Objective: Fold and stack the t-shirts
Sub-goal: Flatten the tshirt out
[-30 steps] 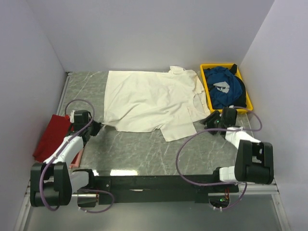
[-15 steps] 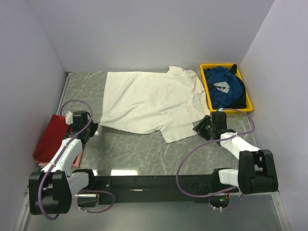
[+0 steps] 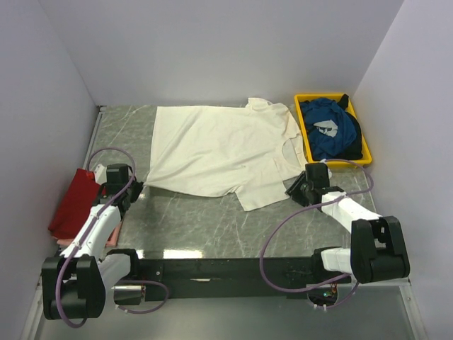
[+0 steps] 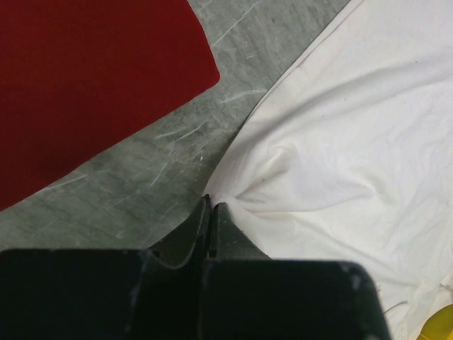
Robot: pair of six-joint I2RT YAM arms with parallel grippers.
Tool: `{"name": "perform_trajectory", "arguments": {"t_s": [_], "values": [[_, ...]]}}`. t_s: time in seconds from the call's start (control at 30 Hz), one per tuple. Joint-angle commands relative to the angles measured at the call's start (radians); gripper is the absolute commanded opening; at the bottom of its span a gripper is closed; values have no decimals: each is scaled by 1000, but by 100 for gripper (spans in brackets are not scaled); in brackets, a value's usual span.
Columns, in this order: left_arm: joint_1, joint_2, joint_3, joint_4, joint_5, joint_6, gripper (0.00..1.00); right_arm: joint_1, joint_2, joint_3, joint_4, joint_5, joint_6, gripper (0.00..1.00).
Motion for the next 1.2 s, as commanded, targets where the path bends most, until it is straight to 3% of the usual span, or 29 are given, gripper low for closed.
{"name": "perform_trajectory", "arguments": {"t_s": [0.0, 0.3, 0.33, 0.43, 0.8, 1.17], "values": [[0, -25, 26, 11, -23, -5, 1, 25, 44, 53, -14, 45, 12, 44], [0, -35, 26, 2, -32, -5, 1, 48, 101, 71, 14, 28, 21, 32], [0, -35, 26, 0, -34, -5, 1, 49, 93, 70, 6, 28, 20, 20], [0, -39, 28, -6, -37, -3, 1, 49, 12, 53, -20, 21, 24, 0], [-2, -64, -29, -17, -100, -9, 1, 31, -531, 37, -319, 38, -9, 0], [-3, -119, -60, -64, -170, -26, 7, 34, -911, 27, -617, -107, 47, 0]]}}
